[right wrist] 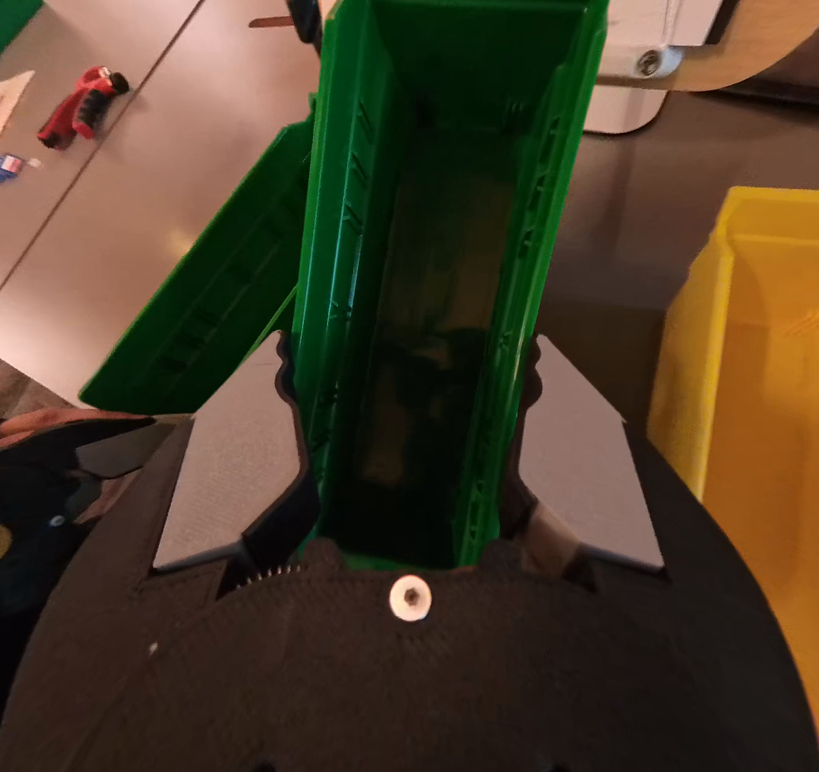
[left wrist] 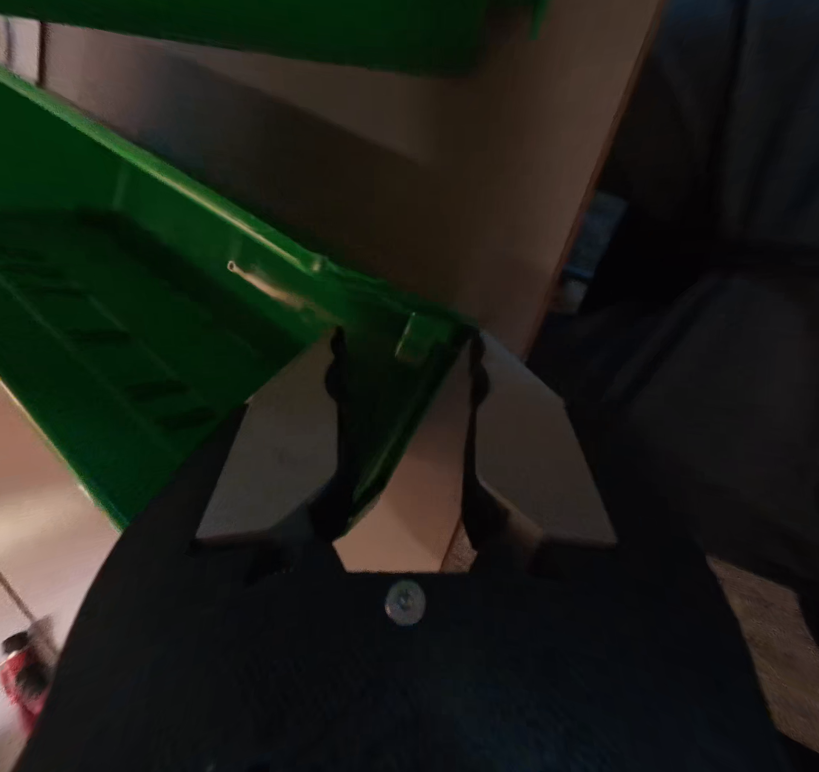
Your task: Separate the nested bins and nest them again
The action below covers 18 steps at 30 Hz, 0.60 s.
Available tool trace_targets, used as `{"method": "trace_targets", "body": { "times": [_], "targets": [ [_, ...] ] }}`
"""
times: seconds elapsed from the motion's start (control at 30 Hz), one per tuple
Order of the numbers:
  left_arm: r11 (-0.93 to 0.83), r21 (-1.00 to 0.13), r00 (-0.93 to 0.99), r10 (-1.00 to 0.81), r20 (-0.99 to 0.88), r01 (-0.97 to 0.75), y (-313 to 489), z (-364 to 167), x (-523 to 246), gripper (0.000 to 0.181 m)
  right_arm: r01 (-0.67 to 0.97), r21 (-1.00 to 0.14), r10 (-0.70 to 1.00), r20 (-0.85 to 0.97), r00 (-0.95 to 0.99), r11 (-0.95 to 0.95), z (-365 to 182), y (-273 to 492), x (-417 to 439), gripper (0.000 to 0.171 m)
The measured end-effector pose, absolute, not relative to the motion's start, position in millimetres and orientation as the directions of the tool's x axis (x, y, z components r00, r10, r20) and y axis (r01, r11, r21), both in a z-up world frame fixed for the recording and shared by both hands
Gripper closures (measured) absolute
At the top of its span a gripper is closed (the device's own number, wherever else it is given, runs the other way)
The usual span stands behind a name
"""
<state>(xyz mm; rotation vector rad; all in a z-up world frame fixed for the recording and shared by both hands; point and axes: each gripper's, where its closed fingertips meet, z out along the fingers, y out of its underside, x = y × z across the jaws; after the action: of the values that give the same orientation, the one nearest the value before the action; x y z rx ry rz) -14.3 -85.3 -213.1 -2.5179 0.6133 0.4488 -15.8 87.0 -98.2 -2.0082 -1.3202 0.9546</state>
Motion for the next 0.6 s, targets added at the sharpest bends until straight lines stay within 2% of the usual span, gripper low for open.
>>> {"method": "trace_targets", "body": {
  "times": [0.13, 0.17, 0.2, 0.27, 0.37, 0.5, 0.6],
  "targets": [
    [-0.822, -0.358, 0.858, -0.272, -0.437, -0.443, -91, -213, -31, 0.137, 0.628, -0.694, 0.936, -0.275, 0.222, -0.353, -121, 69, -17, 0.061],
    [-0.828, -0.358, 0.857, -0.252, -0.449, -0.431, -93, -211, -37, 0.146, 0.645, -0.682, 0.938, -0.277, 0.209, -0.345, -129, 66, -17, 0.069],
    [-0.837, -0.366, 0.861, -0.218, -0.458, -0.407, -96, -208, -45, 0.152, 0.642, -0.686, 0.938, -0.288, 0.194, -0.343, -130, 62, -19, 0.074],
    [-0.867, -0.359, 0.884, -0.174, -0.434, -0.346, -110, -209, -62, 0.154, 0.603, -0.724, 0.939, -0.304, 0.158, -0.336, -122, 57, -22, 0.073],
    [-0.850, -0.338, 0.865, -0.233, -0.445, -0.403, -132, -214, -78, 0.156, 0.557, -0.766, 0.937, -0.341, 0.074, -0.323, -99, 42, -22, 0.064],
    [-0.817, -0.334, 0.849, -0.314, -0.425, -0.470, -161, -214, -81, 0.157, 0.582, -0.807, 0.934, -0.275, -0.227, -0.096, -75, -5, 13, 0.068],
    [-0.781, -0.336, 0.825, -0.376, -0.421, -0.527, -175, -214, -78, 0.157, 0.639, -0.752, 0.908, -0.140, -0.394, 0.161, -88, -20, 62, 0.074]
  ]
}}
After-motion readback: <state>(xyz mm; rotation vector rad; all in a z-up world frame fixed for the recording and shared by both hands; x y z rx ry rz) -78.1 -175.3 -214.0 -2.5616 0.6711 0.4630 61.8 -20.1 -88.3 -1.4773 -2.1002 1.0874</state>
